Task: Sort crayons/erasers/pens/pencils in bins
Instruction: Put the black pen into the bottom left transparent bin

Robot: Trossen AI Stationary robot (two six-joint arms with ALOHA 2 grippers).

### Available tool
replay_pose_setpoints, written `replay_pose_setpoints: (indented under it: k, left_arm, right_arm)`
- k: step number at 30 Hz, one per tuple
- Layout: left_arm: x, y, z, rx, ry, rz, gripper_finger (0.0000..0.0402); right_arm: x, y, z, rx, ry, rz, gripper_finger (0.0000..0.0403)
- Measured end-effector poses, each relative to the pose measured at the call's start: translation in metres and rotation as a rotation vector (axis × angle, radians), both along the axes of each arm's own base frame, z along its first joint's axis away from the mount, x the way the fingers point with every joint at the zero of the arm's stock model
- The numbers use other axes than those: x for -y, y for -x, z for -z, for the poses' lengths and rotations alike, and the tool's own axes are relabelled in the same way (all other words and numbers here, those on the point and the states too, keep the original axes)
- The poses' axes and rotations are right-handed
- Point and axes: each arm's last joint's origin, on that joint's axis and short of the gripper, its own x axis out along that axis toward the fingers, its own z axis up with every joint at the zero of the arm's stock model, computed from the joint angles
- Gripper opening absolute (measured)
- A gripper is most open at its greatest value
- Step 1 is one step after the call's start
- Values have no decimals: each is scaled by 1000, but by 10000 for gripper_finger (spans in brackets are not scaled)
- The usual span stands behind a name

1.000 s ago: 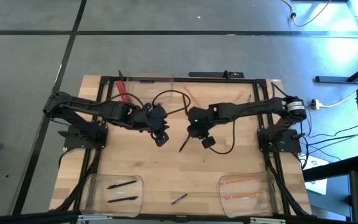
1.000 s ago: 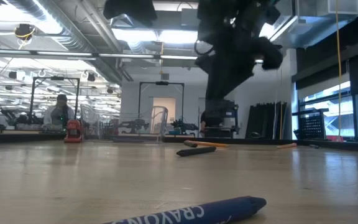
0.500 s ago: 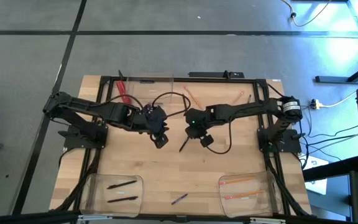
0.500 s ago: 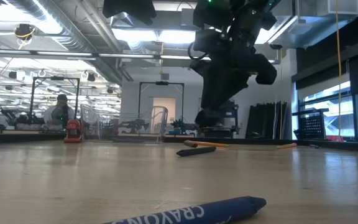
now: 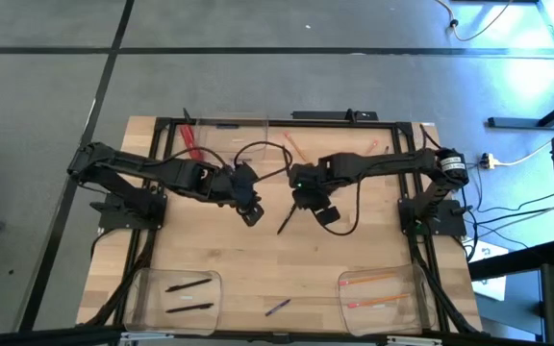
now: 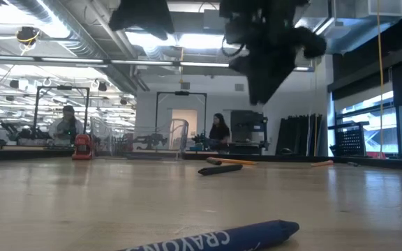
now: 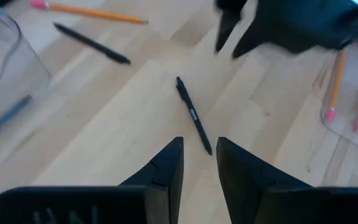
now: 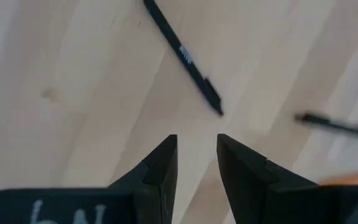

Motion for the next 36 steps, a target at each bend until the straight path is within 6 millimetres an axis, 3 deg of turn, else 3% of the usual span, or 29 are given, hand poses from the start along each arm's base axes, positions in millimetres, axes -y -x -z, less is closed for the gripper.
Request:
replay_pose_setpoints:
  k: [7, 17, 27, 36]
  left_arm:
    - [-12, -34, 35, -31, 37, 12, 88]
    - [-35, -84, 75, 59, 12, 41, 88]
    - [-45, -101, 107, 39, 145, -18, 88]
    - [-54, -111, 128, 21, 161, -30, 82]
  right_arm:
    - [1, 11, -48, -85, -30, 97, 115]
    - [-3, 49, -109, 98, -70, 188, 115]
    - [-14, 93, -154, 302, -94, 141, 115]
    - [-18, 108, -177, 461, -220, 61, 115]
